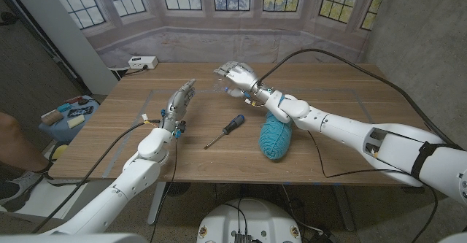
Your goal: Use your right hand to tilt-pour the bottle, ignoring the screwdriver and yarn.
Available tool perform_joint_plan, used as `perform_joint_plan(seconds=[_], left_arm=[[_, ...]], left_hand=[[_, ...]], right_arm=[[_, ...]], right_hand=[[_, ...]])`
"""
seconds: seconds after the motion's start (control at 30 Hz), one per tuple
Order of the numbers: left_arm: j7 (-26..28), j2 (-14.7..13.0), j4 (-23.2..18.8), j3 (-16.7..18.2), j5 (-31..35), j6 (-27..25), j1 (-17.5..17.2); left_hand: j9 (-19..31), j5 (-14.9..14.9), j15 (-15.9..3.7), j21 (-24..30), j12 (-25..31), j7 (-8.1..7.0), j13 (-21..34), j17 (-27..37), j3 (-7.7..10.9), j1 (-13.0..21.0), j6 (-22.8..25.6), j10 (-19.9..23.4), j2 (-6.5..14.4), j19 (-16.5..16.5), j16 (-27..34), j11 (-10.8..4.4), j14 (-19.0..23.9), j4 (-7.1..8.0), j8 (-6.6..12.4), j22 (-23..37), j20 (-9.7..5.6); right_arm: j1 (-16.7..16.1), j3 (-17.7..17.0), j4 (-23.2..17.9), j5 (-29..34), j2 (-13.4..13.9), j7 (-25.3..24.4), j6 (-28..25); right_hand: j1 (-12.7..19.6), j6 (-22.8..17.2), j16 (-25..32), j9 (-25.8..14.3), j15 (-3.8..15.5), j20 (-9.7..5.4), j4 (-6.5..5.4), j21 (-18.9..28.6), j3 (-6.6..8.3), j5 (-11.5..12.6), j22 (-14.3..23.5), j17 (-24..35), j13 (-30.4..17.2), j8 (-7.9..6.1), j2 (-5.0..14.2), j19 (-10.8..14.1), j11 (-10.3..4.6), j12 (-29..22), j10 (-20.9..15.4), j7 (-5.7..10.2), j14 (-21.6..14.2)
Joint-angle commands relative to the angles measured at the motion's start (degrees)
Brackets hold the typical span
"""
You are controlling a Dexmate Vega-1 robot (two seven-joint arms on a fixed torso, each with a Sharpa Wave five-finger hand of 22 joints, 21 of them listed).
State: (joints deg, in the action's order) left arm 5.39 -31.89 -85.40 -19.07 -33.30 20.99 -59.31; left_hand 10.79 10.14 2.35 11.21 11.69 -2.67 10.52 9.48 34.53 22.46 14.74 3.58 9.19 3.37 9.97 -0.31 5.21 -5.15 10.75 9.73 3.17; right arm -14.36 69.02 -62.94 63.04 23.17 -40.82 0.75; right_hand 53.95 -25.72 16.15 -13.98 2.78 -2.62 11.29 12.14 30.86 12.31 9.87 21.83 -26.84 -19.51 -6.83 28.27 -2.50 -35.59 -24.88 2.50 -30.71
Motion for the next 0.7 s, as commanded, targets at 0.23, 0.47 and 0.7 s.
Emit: perform_joint_plan(seconds=[0.23,0.47,0.7], left_arm=[[-0.36,-0.29,0.31,0.32,-0.19,0.3,0.27],[-0.29,-0.25,0.29,0.39,-0.17,0.6,0.01],[-0.33,-0.31,0.31,0.49,-0.1,0.93,-0.16]], left_hand=[[0.22,0.12,-0.1,-0.04,0.02,-0.07,0.3,0.07,0.16,-0.32,0.34,0.53,0.31,-0.08,0.11,0.18,-0.26,-0.24,0.21,0.3,0.54],[0.23,0.13,-0.13,-0.03,0.02,0.1,0.3,0.06,0.16,-0.29,0.38,0.55,0.34,-0.08,0.12,0.06,-0.27,-0.28,0.22,0.3,0.52],[0.23,0.13,-0.11,-0.03,0.03,0.06,0.3,0.06,0.16,-0.27,0.41,0.57,0.36,-0.08,0.13,0.05,-0.27,-0.32,0.22,0.31,0.55]], right_arm=[[1.96,3.98,1.98,4.01,-0.47,-2.12,-4.54],[2.55,4.71,0.98,4.98,0.33,-1.5,-4.89],[3.01,5.26,0.51,6.15,0.74,-1.24,-5.01]], right_hand=[[1.11,-0.6,-0.22,-0.18,6.26,-0.56,-1.68,-0.15,2.53,-0.16,0.17,0.3,0.0,-0.28,0.09,0.75,-0.29,-0.39,-1.52,-0.42,-0.74],[1.25,-0.67,-0.44,-0.19,6.17,-0.35,-1.66,-0.2,2.91,-0.2,0.18,0.4,0.11,-0.29,0.02,0.85,-0.04,-0.41,-1.74,-0.48,-0.8],[1.37,-0.77,-0.56,-0.21,6.06,-0.29,-1.67,-0.22,3.19,-0.24,0.18,0.53,0.05,-0.31,-0.02,0.96,0.09,-0.44,-1.72,-0.58,-0.95]])
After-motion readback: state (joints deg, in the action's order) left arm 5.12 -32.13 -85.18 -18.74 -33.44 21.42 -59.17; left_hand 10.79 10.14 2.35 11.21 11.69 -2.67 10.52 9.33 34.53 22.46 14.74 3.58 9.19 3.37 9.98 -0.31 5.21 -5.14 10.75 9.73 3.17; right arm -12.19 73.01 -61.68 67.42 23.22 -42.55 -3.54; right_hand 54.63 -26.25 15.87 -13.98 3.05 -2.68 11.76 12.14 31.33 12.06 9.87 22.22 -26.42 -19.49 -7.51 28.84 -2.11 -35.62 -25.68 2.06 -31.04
